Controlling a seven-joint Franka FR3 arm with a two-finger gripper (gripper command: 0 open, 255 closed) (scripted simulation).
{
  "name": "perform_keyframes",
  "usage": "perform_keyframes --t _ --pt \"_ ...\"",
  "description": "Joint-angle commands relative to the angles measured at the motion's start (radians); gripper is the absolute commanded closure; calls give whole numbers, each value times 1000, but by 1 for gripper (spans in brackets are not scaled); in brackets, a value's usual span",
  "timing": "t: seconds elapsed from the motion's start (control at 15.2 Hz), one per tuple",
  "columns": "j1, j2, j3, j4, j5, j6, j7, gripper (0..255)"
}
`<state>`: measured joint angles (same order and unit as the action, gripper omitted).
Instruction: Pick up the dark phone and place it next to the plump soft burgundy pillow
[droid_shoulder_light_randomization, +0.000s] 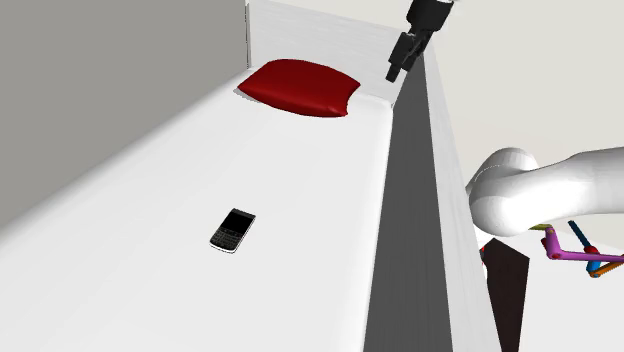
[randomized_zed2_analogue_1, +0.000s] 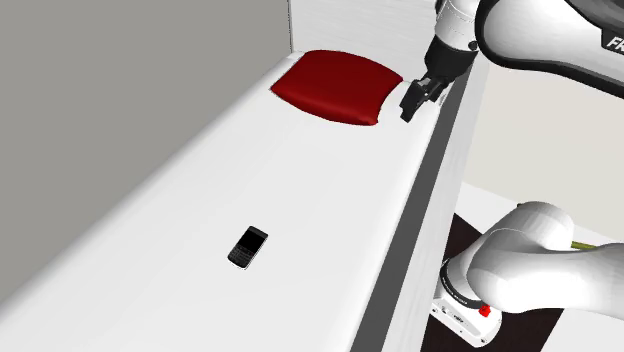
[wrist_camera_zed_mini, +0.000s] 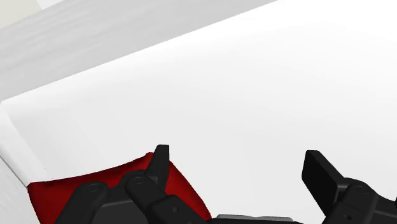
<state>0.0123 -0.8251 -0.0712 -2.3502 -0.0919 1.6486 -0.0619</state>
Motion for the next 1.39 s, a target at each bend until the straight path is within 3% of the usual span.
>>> perform_keyframes --t 0.0,0.66,1.32 --pt "0 0 0 0 0 0 0 0" --pt "1 -60 247 -187 188 97 426 0" --pt "-3 89 529 -204 381 270 852 0"
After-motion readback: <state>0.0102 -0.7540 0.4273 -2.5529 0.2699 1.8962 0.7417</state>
